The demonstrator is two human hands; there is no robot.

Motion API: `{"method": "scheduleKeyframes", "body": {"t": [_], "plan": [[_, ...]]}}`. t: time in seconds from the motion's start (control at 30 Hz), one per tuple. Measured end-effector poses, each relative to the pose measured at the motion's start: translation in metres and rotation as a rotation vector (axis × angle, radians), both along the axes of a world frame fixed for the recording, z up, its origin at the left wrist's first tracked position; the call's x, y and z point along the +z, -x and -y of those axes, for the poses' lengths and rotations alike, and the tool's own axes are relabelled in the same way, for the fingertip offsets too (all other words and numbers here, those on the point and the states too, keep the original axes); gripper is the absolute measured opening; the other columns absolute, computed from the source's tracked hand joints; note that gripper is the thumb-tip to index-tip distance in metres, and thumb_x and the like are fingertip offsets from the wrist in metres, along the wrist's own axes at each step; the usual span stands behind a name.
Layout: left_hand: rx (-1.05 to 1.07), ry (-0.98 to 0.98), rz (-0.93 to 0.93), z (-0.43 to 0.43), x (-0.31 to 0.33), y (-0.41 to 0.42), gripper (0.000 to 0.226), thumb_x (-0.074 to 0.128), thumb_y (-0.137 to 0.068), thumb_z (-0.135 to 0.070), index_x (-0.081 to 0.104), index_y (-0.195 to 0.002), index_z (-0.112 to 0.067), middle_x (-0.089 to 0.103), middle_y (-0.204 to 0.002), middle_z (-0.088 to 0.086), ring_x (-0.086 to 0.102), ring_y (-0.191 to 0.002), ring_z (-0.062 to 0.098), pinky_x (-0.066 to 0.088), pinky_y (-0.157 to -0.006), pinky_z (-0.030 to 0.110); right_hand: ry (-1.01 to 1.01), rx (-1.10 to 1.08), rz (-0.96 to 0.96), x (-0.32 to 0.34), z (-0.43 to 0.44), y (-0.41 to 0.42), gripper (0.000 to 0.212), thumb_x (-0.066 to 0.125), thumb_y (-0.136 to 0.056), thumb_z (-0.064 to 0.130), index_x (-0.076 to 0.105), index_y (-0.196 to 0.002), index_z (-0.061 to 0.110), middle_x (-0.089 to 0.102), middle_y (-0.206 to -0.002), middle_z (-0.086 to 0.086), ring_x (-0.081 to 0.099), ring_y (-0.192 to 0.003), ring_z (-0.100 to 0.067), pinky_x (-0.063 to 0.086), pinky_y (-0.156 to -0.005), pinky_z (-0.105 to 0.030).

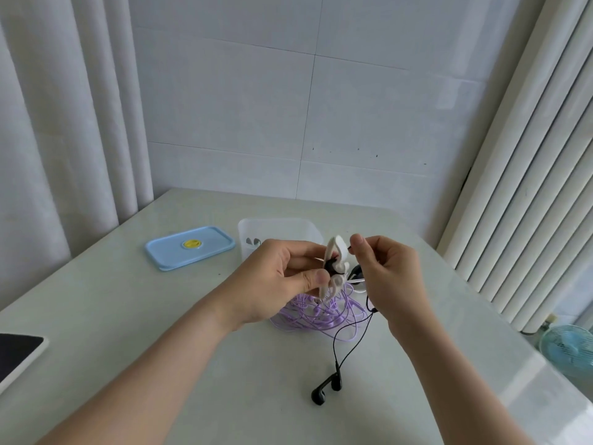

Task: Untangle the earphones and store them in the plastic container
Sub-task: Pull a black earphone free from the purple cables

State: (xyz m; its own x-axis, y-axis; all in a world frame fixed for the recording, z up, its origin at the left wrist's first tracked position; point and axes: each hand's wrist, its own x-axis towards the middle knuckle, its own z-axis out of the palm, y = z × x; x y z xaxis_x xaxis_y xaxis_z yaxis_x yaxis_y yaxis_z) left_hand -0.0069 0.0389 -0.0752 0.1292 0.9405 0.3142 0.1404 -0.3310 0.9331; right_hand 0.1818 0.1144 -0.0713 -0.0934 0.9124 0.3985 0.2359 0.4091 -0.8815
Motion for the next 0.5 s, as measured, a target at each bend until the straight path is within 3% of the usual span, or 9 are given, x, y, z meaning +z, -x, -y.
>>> {"method": "scheduleKeyframes", "body": {"t": [0.17,0.27,0.37,0.5], "plan": [[0.049,-0.015,0.272,-0.002,0.004,0.0,0.022,0.065,-0.1,0.001,0.073,-0.121,-0.002,0.078,-0.113,0.014,0.077,-0.106,0.03,0.062,-0.093,0.038,0.021,0.093,0.229,-0.004,0.002,0.003,0.043,0.063,-0.104,0.038,0.069,-0.071,0.012,0.032,-0.046,0.011,0.026,-0.042,-0.009,0.023,-0.044,-0.022],[0.227,-0.037,0.272,-0.005,0.005,0.006,0.019,0.069,-0.1,-0.007,0.075,-0.118,-0.006,0.08,-0.108,0.01,0.078,-0.101,0.028,0.065,-0.084,0.038,-0.015,0.216,0.337,-0.002,0.009,0.004,0.039,0.059,-0.107,0.034,0.074,-0.076,0.016,0.03,-0.048,0.01,0.024,-0.044,-0.008,0.023,-0.045,-0.019],[0.377,-0.016,0.291,-0.009,0.001,0.01,0.018,0.074,-0.097,-0.013,0.077,-0.115,-0.009,0.081,-0.104,0.009,0.079,-0.097,0.025,0.066,-0.078,0.037,-0.017,0.378,0.419,0.0,0.017,0.005,0.035,0.056,-0.108,0.03,0.078,-0.083,0.02,0.038,-0.052,0.007,0.032,-0.047,-0.009,0.029,-0.049,-0.018],[0.458,0.015,0.285,-0.013,-0.003,0.014,0.014,0.075,-0.098,-0.014,0.077,-0.112,-0.013,0.08,-0.102,0.005,0.078,-0.091,0.019,0.065,-0.072,0.032,0.086,0.554,0.41,0.004,0.027,0.009,0.03,0.059,-0.104,0.025,0.079,-0.083,0.02,0.061,-0.064,-0.002,0.051,-0.064,-0.02,0.04,-0.062,-0.032]]}}
